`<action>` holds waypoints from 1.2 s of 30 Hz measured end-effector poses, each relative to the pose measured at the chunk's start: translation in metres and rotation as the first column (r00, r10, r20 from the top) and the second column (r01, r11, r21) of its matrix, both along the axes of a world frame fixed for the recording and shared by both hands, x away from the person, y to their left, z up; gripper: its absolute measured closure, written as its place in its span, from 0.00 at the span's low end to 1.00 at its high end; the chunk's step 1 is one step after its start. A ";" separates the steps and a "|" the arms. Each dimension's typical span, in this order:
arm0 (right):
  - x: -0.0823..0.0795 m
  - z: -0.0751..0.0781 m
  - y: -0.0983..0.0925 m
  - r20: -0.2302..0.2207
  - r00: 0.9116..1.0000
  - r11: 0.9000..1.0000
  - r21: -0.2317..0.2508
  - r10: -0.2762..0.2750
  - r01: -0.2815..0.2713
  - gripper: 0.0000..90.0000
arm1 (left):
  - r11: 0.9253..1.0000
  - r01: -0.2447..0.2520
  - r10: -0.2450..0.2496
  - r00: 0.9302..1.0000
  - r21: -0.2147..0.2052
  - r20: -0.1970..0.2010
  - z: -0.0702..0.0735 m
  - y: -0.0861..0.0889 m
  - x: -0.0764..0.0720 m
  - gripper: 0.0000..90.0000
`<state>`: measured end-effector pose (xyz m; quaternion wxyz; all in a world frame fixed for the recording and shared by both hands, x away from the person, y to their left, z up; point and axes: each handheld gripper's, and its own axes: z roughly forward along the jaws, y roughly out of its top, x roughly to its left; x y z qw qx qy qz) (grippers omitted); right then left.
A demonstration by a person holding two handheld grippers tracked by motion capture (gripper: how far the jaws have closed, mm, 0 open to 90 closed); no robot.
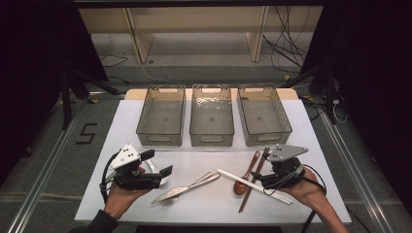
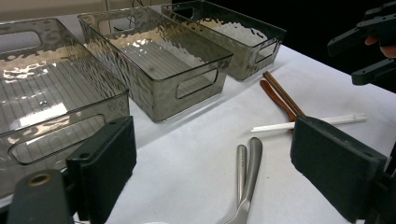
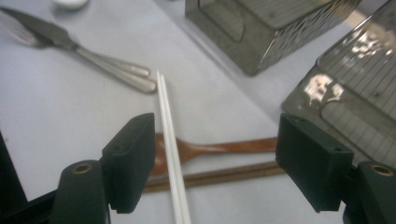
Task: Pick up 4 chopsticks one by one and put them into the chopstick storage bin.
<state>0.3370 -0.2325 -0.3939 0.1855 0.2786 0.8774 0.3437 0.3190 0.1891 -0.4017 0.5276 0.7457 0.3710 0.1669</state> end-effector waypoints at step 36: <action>0.022 -0.043 -0.005 -0.331 0.944 0.954 -0.284 -0.004 -0.095 0.66 | 1.000 0.001 -0.001 1.000 0.014 0.014 0.001 0.000 -0.001 0.15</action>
